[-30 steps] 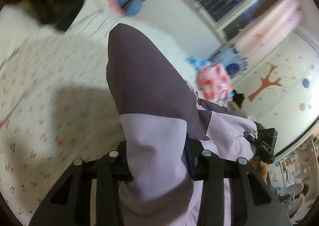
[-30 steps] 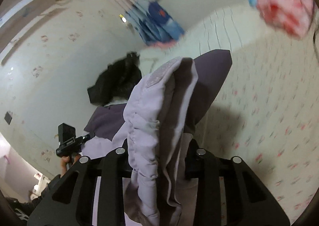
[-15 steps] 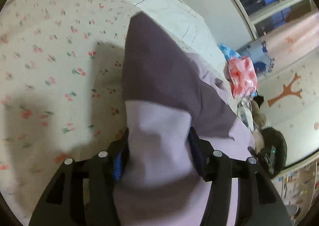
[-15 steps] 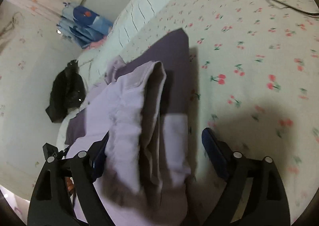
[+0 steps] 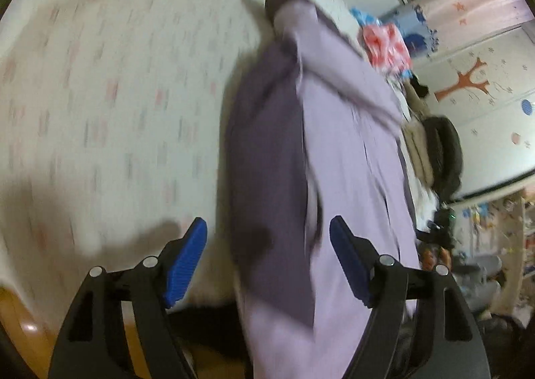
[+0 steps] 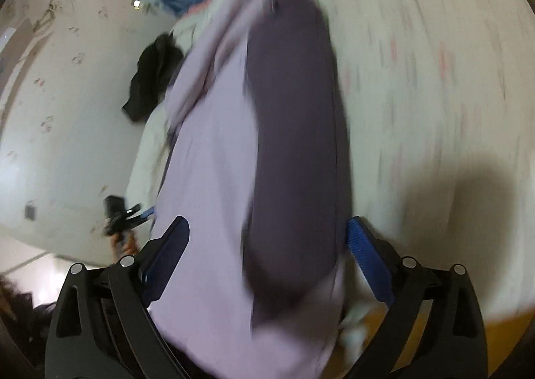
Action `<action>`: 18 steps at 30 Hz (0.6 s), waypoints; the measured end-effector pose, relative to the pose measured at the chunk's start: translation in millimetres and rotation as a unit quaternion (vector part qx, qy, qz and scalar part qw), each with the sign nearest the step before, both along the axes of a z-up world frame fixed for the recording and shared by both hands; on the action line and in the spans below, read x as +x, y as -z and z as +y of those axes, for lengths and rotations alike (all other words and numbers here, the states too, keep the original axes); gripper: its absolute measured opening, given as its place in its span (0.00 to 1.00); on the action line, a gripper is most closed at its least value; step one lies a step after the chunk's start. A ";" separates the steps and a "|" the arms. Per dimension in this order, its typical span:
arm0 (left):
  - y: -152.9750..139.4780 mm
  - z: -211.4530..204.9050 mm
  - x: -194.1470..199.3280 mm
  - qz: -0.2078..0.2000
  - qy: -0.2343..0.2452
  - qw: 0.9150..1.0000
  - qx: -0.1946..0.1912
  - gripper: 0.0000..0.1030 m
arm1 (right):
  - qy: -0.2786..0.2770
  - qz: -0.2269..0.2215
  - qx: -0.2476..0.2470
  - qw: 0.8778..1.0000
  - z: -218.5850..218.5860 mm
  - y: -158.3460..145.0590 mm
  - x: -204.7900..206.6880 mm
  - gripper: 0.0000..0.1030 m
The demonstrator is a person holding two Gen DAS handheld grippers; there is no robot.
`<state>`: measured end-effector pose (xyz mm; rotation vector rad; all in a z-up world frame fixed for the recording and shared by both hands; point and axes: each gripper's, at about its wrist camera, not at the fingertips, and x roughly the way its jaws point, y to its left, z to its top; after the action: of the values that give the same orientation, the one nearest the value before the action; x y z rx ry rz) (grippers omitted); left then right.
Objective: Fold large clothes
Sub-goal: 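Lift the hem with both grippers and fold it toward the collar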
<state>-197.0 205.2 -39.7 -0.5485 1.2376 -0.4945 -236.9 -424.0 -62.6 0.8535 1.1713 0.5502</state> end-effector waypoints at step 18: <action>-52.5 -94.3 -69.9 -0.025 0.020 0.998 0.053 0.18 | 0.017 -0.108 0.054 0.993 26.9 -36.6 -60.6 0.13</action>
<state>-266.9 110.9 12.8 -0.4192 1.2214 -0.4703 -297.5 -397.1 -26.0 0.8825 0.9352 0.6652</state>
